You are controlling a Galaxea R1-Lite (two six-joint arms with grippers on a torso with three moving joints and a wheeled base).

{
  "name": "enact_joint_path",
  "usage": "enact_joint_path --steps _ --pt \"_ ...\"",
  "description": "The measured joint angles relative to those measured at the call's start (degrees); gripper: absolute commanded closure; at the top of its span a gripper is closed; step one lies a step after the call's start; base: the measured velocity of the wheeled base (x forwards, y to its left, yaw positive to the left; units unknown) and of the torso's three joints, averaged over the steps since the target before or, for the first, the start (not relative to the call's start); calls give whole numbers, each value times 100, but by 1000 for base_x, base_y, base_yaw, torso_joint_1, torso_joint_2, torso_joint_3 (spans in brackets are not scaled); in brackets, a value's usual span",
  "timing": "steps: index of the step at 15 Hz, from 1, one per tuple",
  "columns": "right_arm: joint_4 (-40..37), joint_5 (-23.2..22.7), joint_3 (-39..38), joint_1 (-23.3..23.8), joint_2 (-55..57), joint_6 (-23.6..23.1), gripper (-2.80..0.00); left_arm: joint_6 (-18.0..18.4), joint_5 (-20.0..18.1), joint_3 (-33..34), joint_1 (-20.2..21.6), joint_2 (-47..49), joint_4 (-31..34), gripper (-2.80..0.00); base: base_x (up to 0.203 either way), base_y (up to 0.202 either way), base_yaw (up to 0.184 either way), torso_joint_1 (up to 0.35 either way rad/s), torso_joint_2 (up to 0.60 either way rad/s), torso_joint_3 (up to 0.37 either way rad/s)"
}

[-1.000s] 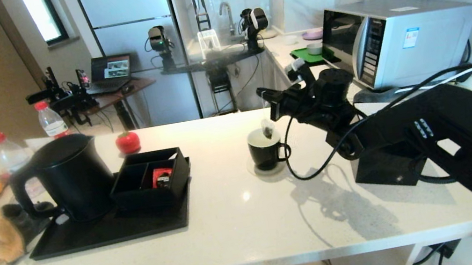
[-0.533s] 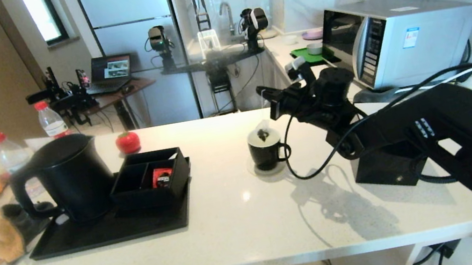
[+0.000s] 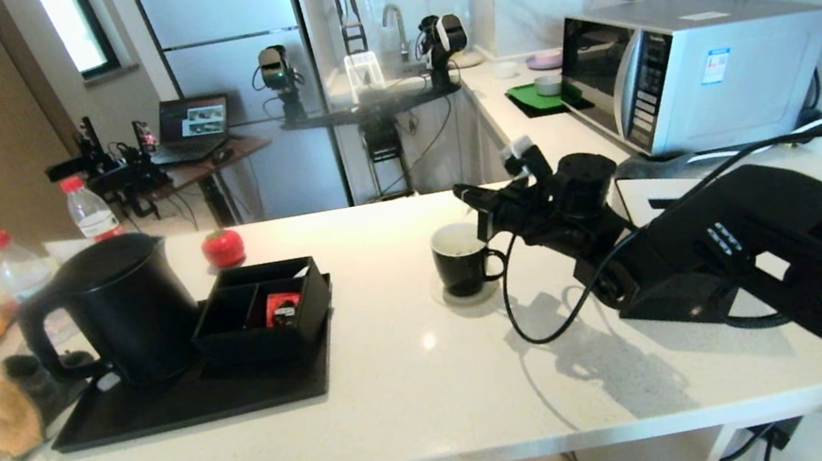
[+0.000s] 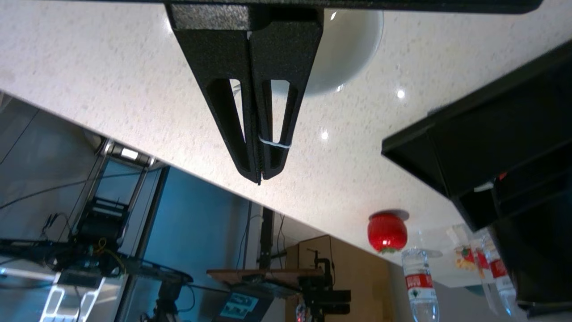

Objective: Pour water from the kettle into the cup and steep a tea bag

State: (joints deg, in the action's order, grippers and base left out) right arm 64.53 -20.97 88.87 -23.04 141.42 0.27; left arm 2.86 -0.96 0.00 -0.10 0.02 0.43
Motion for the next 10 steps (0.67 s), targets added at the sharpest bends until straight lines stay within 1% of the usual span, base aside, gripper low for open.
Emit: enact_joint_path --steps 4,10 --pt "390 1 -552 0 12 0 0 0 0 0 0 0 1 0 0 0 0 0 0 0" --pt "426 0 -668 4 6 -9 0 0 0 0 0 0 2 0 0 0 0 0 0 0"
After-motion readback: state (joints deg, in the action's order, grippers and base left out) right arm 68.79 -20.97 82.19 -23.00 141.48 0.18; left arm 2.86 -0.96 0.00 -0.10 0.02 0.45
